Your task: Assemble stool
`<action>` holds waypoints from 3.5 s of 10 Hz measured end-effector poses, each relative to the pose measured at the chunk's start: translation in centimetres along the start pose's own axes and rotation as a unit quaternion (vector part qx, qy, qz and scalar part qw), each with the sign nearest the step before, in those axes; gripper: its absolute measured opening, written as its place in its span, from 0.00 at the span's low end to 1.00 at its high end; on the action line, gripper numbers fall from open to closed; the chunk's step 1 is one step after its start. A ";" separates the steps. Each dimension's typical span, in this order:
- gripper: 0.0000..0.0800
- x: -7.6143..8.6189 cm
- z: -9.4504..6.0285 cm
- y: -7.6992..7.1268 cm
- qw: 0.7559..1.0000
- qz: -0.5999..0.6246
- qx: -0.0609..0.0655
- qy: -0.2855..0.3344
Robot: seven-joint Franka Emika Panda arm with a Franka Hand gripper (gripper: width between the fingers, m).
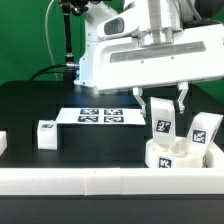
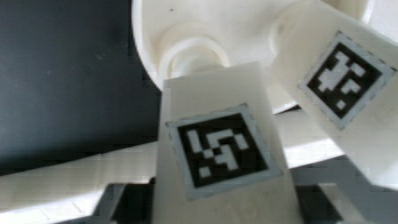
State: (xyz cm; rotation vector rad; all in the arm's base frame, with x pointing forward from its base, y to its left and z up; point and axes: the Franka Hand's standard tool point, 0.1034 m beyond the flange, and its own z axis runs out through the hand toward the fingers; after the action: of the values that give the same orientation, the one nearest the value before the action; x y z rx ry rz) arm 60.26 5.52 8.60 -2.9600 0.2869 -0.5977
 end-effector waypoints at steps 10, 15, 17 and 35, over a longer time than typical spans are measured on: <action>0.67 1.0 0.5 0.9 0.999 0.001 -0.008 0.048; 0.81 3.4 -2.6 1.8 1.000 0.009 0.000 0.013; 0.81 4.5 -3.3 1.7 1.000 0.021 0.005 0.003; 0.81 2.4 -1.7 2.4 0.974 -0.090 0.018 -0.208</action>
Offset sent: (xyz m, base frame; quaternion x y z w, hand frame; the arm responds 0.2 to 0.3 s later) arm -0.0032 0.0060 -0.0093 0.0417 0.0243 0.0186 0.9987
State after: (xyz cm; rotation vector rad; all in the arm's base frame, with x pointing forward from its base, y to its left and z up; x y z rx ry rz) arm 61.38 2.59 10.71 -2.9963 -0.0331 0.0126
